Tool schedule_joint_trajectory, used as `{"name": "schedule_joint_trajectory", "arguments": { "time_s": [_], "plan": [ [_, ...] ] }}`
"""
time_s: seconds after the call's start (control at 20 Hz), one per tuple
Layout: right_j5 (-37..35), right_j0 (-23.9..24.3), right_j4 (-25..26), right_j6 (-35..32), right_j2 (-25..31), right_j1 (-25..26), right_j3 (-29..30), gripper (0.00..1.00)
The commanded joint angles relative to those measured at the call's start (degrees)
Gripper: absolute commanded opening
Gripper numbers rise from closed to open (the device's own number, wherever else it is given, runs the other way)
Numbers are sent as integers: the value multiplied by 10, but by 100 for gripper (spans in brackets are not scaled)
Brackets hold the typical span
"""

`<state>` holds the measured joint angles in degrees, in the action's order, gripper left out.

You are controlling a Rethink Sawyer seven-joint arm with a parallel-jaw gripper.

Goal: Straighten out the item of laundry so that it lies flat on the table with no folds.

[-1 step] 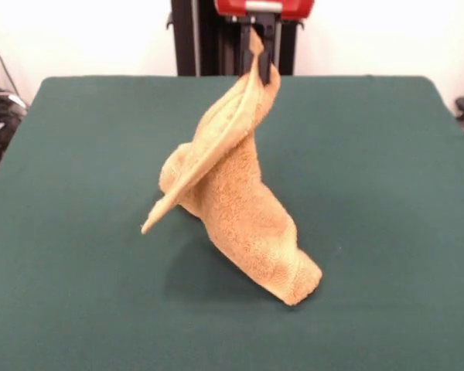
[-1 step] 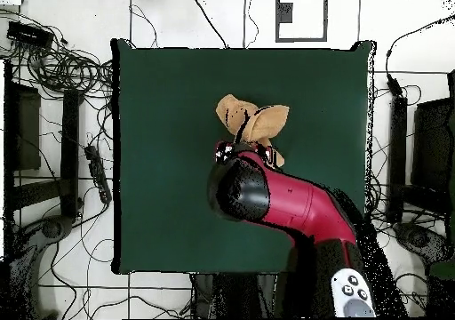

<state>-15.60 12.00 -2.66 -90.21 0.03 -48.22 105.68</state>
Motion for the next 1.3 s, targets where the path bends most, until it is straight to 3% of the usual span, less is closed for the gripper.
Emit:
{"name": "schedule_joint_trajectory", "arguments": {
  "time_s": [0.05, 0.5, 0.95, 1.3],
  "plan": [
    [56, -22, -5, -123, 71, 34, 84, 0],
    [74, -77, -45, -175, 39, 22, 122, 0],
    [67, -185, -122, -230, -11, -12, 150, 0],
    [115, -217, -165, -269, 6, 1, 164, 0]
  ]
}}
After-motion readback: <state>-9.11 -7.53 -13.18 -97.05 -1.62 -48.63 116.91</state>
